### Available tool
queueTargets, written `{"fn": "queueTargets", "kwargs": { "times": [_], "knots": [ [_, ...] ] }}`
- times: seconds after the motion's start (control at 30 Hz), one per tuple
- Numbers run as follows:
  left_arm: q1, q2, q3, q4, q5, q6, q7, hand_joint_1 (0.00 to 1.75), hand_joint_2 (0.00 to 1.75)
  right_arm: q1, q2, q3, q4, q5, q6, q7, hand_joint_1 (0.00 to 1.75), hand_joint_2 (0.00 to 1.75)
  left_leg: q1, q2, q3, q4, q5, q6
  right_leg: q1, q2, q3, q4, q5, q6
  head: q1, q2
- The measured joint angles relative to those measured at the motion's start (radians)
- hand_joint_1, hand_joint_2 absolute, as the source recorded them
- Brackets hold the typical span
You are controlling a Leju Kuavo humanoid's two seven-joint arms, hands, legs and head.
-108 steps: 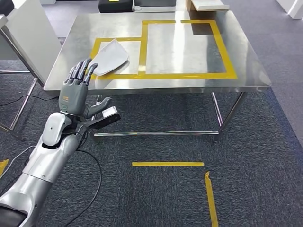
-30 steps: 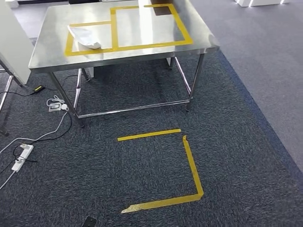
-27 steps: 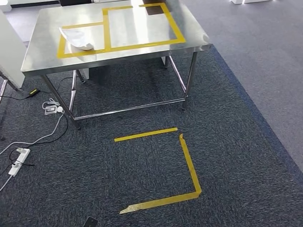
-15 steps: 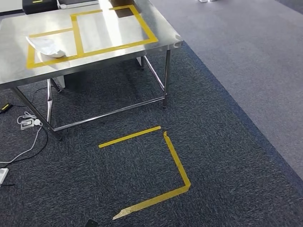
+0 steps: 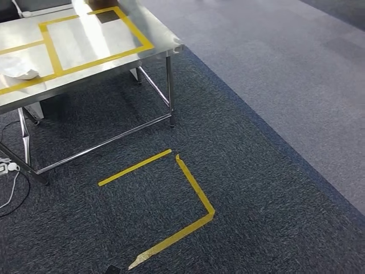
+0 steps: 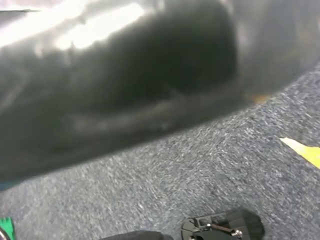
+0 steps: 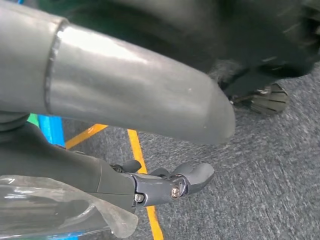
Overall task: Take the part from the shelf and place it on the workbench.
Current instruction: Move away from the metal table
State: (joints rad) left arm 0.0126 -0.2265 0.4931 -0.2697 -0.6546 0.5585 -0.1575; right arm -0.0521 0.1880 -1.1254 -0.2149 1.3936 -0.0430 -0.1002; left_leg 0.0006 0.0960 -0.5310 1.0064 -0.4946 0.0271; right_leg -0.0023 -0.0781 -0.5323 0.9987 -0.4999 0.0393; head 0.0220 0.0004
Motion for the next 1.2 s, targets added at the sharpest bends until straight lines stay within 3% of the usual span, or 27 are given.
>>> {"fn": "queueTargets", "kwargs": {
  "times": [0.1, 0.17, 0.23, 0.3, 0.33, 0.37, 0.43, 0.47, 0.53, 0.6, 0.67, 0.73, 0.8, 0.83, 0.87, 0.93, 1.0, 1.03, 1.1, 1.13, 1.2],
  "knots": [
    [-0.004, -0.002, 0.004, 0.000, 0.000, 0.000, -0.006, 0.00, 0.00, 0.002, -0.001, -0.002, 0.000, -0.002, -0.005, 0.003, 0.00, 0.00, 0.000, 0.019, 0.004, 0.003, -0.004, -0.017, 0.001, 0.022, -0.007, -0.009, 0.002, -0.018, -0.001, 0.000],
    [-0.006, -0.005, 0.009, 0.001, 0.000, 0.000, -0.008, 0.00, 0.00, 0.003, -0.002, -0.004, 0.000, -0.004, -0.011, 0.006, 0.00, 0.00, 0.004, -0.020, -0.009, 0.045, -0.040, -0.028, -0.004, 0.042, -0.005, -0.013, 0.009, -0.031, -0.004, 0.000],
    [-0.005, -0.008, 0.015, 0.003, 0.000, 0.000, -0.006, 0.00, 0.00, 0.001, -0.002, -0.006, 0.000, -0.007, -0.016, 0.010, 0.00, 0.00, 0.007, -0.072, -0.056, 0.163, -0.110, -0.035, -0.006, 0.065, -0.006, -0.014, 0.015, -0.041, -0.009, 0.000],
    [-0.002, -0.010, 0.022, 0.006, 0.000, 0.000, -0.001, 0.00, 0.00, 0.001, -0.003, -0.011, 0.000, -0.017, -0.019, 0.016, 0.00, 0.00, 0.008, -0.087, -0.102, 0.273, -0.150, -0.037, -0.006, 0.092, -0.010, -0.013, 0.019, -0.045, -0.010, 0.000],
    [0.000, -0.010, 0.026, 0.008, -0.003, 0.000, 0.005, 0.00, 0.00, 0.002, -0.003, -0.016, 0.000, -0.025, -0.020, 0.020, 0.00, 0.00, 0.008, -0.090, -0.107, 0.283, -0.141, -0.037, -0.005, 0.107, -0.010, -0.012, 0.019, -0.045, -0.010, 0.000],
    [0.001, -0.011, 0.029, 0.009, -0.006, -0.001, 0.011, 0.00, 0.00, 0.003, -0.003, -0.022, 0.000, -0.034, -0.023, 0.024, 0.00, 0.00, 0.009, -0.093, -0.093, 0.251, -0.111, -0.035, -0.005, 0.122, -0.010, -0.011, 0.020, -0.044, -0.010, 0.000],
    [0.001, -0.011, 0.034, 0.010, -0.017, -0.004, 0.022, 0.00, 0.00, 0.003, -0.003, -0.033, 0.000, -0.049, -0.029, 0.031, 0.00, 0.00, 0.011, -0.126, -0.040, 0.124, -0.036, -0.029, -0.005, 0.149, -0.011, -0.006, 0.020, -0.040, -0.010, 0.000],
    [0.001, -0.012, 0.037, 0.011, -0.020, -0.005, 0.026, 0.00, 0.00, 0.001, -0.003, -0.039, -0.001, -0.054, -0.032, 0.033, 0.00, 0.00, 0.013, -0.146, -0.017, 0.065, -0.014, -0.027, -0.004, 0.162, -0.014, -0.002, 0.020, -0.036, -0.010, 0.000],
    [0.001, -0.014, 0.040, 0.012, -0.023, -0.006, 0.030, 0.00, 0.00, 0.000, -0.003, -0.045, -0.001, -0.057, -0.035, 0.034, 0.00, 0.00, 0.014, -0.168, 0.000, 0.014, -0.006, -0.022, -0.004, 0.182, -0.026, 0.003, 0.023, -0.024, -0.010, 0.000],
    [0.000, -0.017, 0.042, 0.013, -0.024, -0.007, 0.032, 0.00, 0.00, 0.003, -0.004, -0.051, -0.002, -0.058, -0.035, 0.035, 0.00, 0.00, 0.014, -0.150, -0.001, 0.008, -0.003, -0.014, -0.007, 0.195, -0.039, 0.003, 0.027, -0.010, -0.010, 0.000],
    [-0.001, -0.019, 0.043, 0.013, -0.024, -0.007, 0.032, 0.00, 0.00, 0.005, -0.005, -0.056, -0.002, -0.058, -0.035, 0.036, 0.00, 0.00, 0.017, -0.126, 0.000, 0.000, 0.003, 0.000, -0.007, 0.161, -0.062, 0.037, 0.003, 0.000, -0.005, 0.000],
    [0.001, -0.020, 0.044, 0.013, -0.024, -0.007, 0.032, 0.00, 0.00, 0.002, -0.005, -0.061, -0.002, -0.058, -0.035, 0.036, 0.00, 0.00, 0.017, -0.098, -0.002, -0.004, 0.005, 0.007, -0.007, 0.108, -0.116, 0.146, -0.059, 0.008, 0.000, 0.000],
    [0.004, -0.020, 0.045, 0.014, -0.024, -0.007, 0.032, 0.00, 0.00, 0.000, -0.005, -0.063, -0.002, -0.058, -0.035, 0.036, 0.00, 0.00, 0.016, -0.068, -0.004, -0.003, 0.005, 0.008, -0.010, 0.087, -0.170, 0.265, -0.108, 0.016, 0.001, 0.000],
    [0.004, -0.020, 0.045, 0.015, -0.024, -0.007, 0.032, 0.00, 0.00, 0.001, -0.005, -0.063, -0.002, -0.058, -0.035, 0.036, 0.00, 0.00, 0.016, -0.053, -0.004, -0.003, 0.004, 0.008, -0.012, 0.082, -0.176, 0.284, -0.108, 0.019, 0.001, 0.000],
    [0.004, -0.021, 0.045, 0.015, -0.024, -0.007, 0.032, 0.00, 0.00, 0.003, -0.006, -0.064, -0.002, -0.058, -0.035, 0.037, 0.00, 0.00, 0.016, -0.041, -0.004, -0.003, 0.004, 0.006, -0.015, 0.077, -0.161, 0.262, -0.089, 0.021, 0.002, 0.000],
    [0.003, -0.022, 0.046, 0.015, -0.025, -0.008, 0.032, 0.00, 0.00, 0.003, -0.007, -0.065, -0.002, -0.059, -0.035, 0.039, 0.00, 0.00, 0.016, -0.019, 0.001, -0.002, 0.000, 0.000, -0.017, 0.045, -0.085, 0.132, -0.031, 0.023, 0.002, 0.000],
    [0.003, -0.023, 0.047, 0.015, -0.031, -0.009, 0.032, 0.00, 0.00, -0.001, -0.008, -0.066, -0.003, -0.059, -0.035, 0.052, 0.00, 0.00, 0.012, 0.000, 0.005, 0.001, -0.005, -0.012, -0.013, 0.015, -0.023, 0.026, -0.001, 0.013, 0.001, 0.000],
    [0.003, -0.024, 0.048, 0.015, -0.035, -0.010, 0.031, 0.00, 0.00, -0.003, -0.008, -0.067, -0.003, -0.058, -0.034, 0.063, 0.00, 0.00, 0.009, 0.008, 0.007, 0.002, -0.007, -0.018, -0.011, 0.009, -0.013, 0.008, -0.001, 0.007, 0.000, 0.000],
    [0.002, -0.024, 0.049, 0.015, -0.044, -0.014, 0.031, 0.00, 0.00, -0.001, -0.008, -0.068, -0.003, -0.057, -0.034, 0.076, 0.00, 0.00, 0.009, 0.021, 0.011, 0.002, -0.008, -0.029, -0.008, 0.028, -0.017, 0.008, 0.001, -0.008, -0.001, 0.000],
    [0.001, -0.023, 0.050, 0.015, -0.049, -0.017, 0.031, 0.00, 0.00, 0.002, -0.008, -0.070, -0.003, -0.058, -0.034, 0.075, 0.00, 0.00, 0.012, 0.007, 0.011, 0.008, -0.015, -0.036, -0.009, 0.037, -0.018, 0.008, 0.003, -0.015, -0.002, 0.000],
    [0.002, -0.020, 0.054, 0.015, -0.056, -0.025, 0.033, 0.00, 0.00, 0.002, -0.009, -0.072, -0.003, -0.061, -0.035, 0.058, 0.00, 0.00, 0.016, -0.043, -0.010, 0.066, -0.060, -0.045, -0.011, 0.057, -0.015, 0.005, 0.008, -0.028, -0.005, 0.000]
  ]
}}
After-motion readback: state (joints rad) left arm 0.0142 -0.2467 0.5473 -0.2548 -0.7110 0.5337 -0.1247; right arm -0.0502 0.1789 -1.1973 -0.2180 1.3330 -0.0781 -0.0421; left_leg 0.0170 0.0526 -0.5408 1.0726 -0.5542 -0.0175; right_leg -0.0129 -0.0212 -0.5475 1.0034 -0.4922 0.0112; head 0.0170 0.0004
